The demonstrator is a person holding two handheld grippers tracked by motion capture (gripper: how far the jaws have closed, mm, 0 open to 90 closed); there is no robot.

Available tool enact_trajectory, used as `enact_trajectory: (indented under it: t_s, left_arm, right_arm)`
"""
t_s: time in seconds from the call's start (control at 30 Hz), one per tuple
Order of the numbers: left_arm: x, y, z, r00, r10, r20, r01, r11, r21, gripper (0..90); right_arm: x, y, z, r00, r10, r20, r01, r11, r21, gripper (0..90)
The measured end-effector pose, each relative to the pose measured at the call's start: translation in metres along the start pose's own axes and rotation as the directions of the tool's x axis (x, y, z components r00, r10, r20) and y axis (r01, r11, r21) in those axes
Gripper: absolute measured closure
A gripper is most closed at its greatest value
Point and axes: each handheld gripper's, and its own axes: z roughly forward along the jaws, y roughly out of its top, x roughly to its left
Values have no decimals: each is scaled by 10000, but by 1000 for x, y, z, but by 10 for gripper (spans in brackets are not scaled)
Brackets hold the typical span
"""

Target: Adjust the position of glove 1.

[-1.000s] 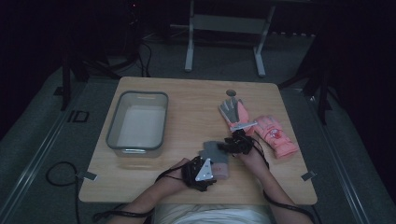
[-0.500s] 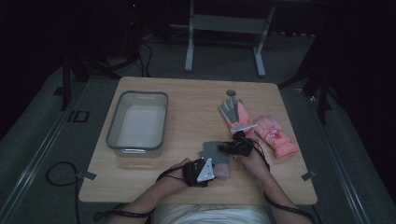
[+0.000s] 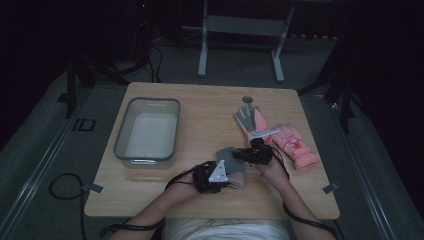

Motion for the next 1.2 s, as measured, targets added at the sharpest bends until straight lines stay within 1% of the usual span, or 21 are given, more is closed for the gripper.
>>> enact_trajectory:
  t_s: [0.03,0.1,0.13,0.17,0.2,0.27,0.3,0.37,0.43,0.5,0.53,0.57,0.6,0.63,0.77,0.8,0.83,0.87,1.0,1.07,1.2]
  left_arm:
    - [0,0,0,10000,0,0,0,10000,0,691]
    - [3,4,-11,10000,28,-72,-29,9999,-135,690]
    - [5,5,-15,9999,42,-140,-44,9999,-157,690]
    - [5,5,-15,9999,42,-140,-44,9999,-157,691]
    - [6,6,-18,9998,32,-196,-35,9998,-188,690]
    - [11,10,-29,9995,77,-290,-81,9999,-145,690]
    - [11,10,-29,9995,77,-290,-81,9999,-145,690]
    - [14,12,-38,9990,186,-409,-188,9998,-44,690]
    - [16,12,-41,9989,197,-426,-198,9998,-18,690]
    - [21,12,-51,9988,162,-469,-160,9999,52,690]
    - [21,12,-51,9988,162,-469,-160,9999,52,690]
    - [24,11,-58,9984,147,-544,-142,9998,103,690]
    - [24,11,-58,9984,147,-544,-142,9998,103,690]
    - [28,11,-64,9984,101,-553,-94,9999,135,690]
    - [36,9,-79,9969,164,-772,-136,9992,368,690]
    - [37,9,-81,9968,162,-788,-130,9991,407,690]
    - [37,9,-81,9968,162,-788,-130,9991,407,690]
    - [39,8,-86,9962,157,-856,-118,9988,466,690]
    - [48,6,-103,9946,139,-1033,-83,9985,540,689]
    - [52,4,-110,9938,35,-1115,25,9986,532,689]
    - [59,-2,-122,9933,38,-1151,41,9977,682,688]
  right_arm:
    - [1,2,-1,10000,-66,17,66,10000,-34,762]
    - [5,9,-5,9996,-269,87,270,9995,-144,762]
    - [6,12,-6,9995,-302,125,305,9993,-223,761]
    - [6,12,-6,9995,-302,125,305,9993,-223,761]
    - [8,18,-6,9990,-400,194,405,9988,-272,762]
    - [11,24,-6,9989,-426,199,432,9987,-285,762]
    - [13,27,-5,9986,-471,229,477,9984,-305,763]
    - [16,33,-5,9986,-517,124,522,9980,-363,764]
    - [19,39,-5,9983,-581,69,583,9973,-450,764]
    - [22,45,-4,9977,-681,49,682,9962,-537,764]
    - [25,48,-4,9974,-721,37,722,9958,-564,763]
    - [27,51,-3,9968,-800,21,800,9950,-606,764]
    - [27,51,-3,9968,-800,21,800,9950,-606,764]
    - [31,58,-2,9957,-925,-20,921,9934,-683,764]
    - [38,71,0,9938,-1100,-177,1080,9902,-882,764]
    - [40,76,1,9934,-1130,-205,1107,9895,-930,764]
    - [40,76,1,9934,-1130,-205,1107,9895,-930,764]
    - [41,79,2,9928,-1174,-248,1145,9887,-971,764]
    - [50,98,7,9900,-1368,-357,1321,9851,-1099,763]
    - [54,106,10,9893,-1411,-381,1359,9841,-1148,763]
    - [63,121,18,9863,-1590,-438,1530,9812,-1180,764]
